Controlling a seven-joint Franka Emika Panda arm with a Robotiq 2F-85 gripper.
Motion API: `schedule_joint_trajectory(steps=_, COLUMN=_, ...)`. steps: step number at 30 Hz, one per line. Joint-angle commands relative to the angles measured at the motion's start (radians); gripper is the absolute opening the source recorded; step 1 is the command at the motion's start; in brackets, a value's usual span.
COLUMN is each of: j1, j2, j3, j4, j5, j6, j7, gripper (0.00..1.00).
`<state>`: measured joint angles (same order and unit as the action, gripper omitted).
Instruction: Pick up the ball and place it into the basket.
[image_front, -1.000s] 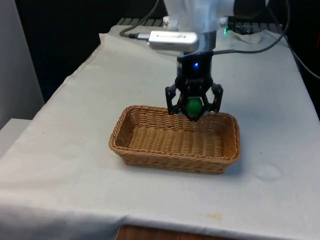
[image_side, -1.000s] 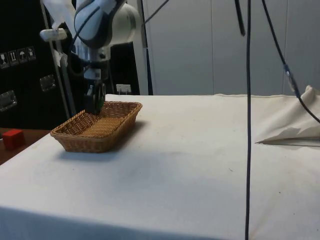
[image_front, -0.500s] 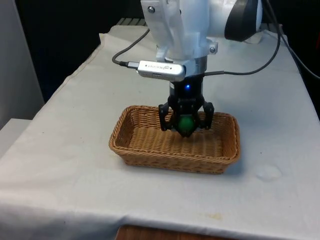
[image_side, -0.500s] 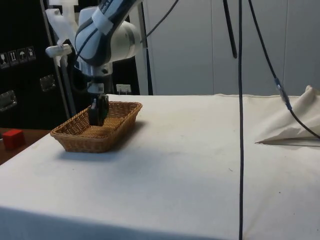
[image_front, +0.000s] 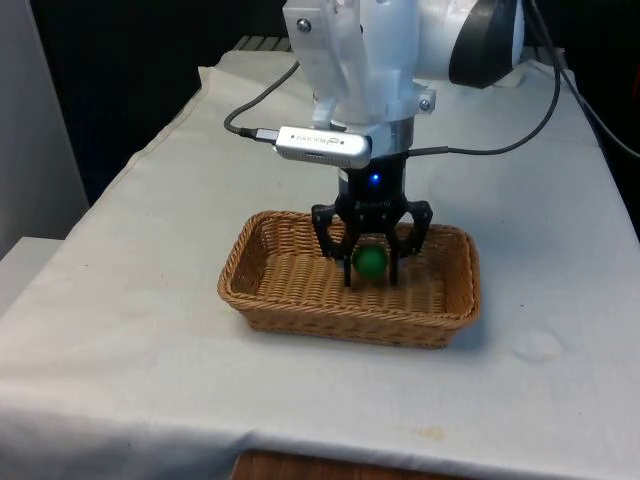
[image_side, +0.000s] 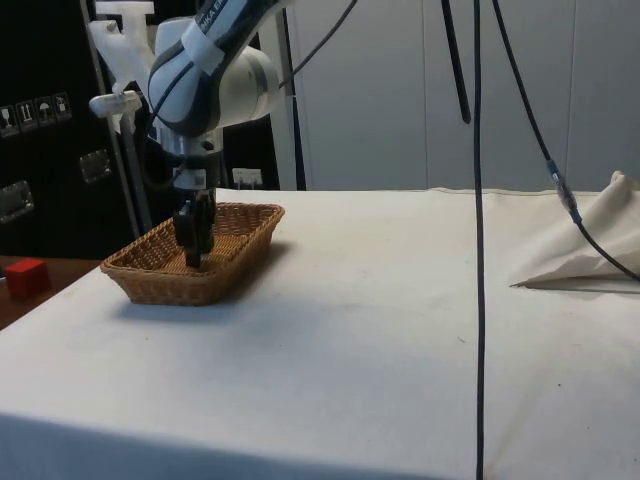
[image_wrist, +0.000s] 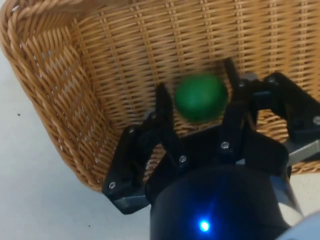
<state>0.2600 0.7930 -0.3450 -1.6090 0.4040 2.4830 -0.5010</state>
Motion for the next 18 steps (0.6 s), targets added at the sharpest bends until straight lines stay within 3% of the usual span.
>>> schedule_joint_trajectory(steps=1, j1=0.000, j2=0.005, j3=-0.001, j4=0.006, j5=-0.001, j6=-0.002, j7=0.003, gripper=0.61)
schedule_joint_trajectory(steps=2, j1=0.001, j2=0.000, j3=0.000, j4=0.000, j5=0.000, j6=0.000, j7=0.000, gripper=0.69)
schedule_joint_trajectory(steps=3, j1=0.000, j2=0.005, j3=-0.001, j4=0.006, j5=-0.001, j6=-0.002, j7=0.003, gripper=0.69)
schedule_joint_trajectory(steps=7, j1=0.000, j2=0.006, j3=-0.001, j4=0.007, j5=-0.001, j6=-0.002, j7=0.002, gripper=0.88)
schedule_joint_trajectory(steps=8, j1=0.004, j2=-0.012, j3=-0.006, j4=-0.002, j5=-0.004, j6=-0.009, j7=0.002, gripper=0.97)
schedule_joint_trajectory(steps=9, j1=0.006, j2=-0.020, j3=-0.009, j4=-0.006, j5=-0.005, j6=-0.012, j7=0.002, gripper=1.00)
schedule_joint_trajectory(steps=10, j1=0.002, j2=-0.002, j3=-0.004, j4=0.004, j5=0.000, j6=-0.002, j7=0.000, gripper=1.00)
schedule_joint_trajectory(steps=17, j1=0.018, j2=-0.082, j3=-0.025, j4=-0.039, j5=-0.015, j6=-0.041, j7=0.001, gripper=1.00)
schedule_joint_trajectory(steps=18, j1=0.011, j2=-0.063, j3=-0.018, j4=-0.023, j5=-0.007, j6=-0.040, j7=-0.001, gripper=1.00)
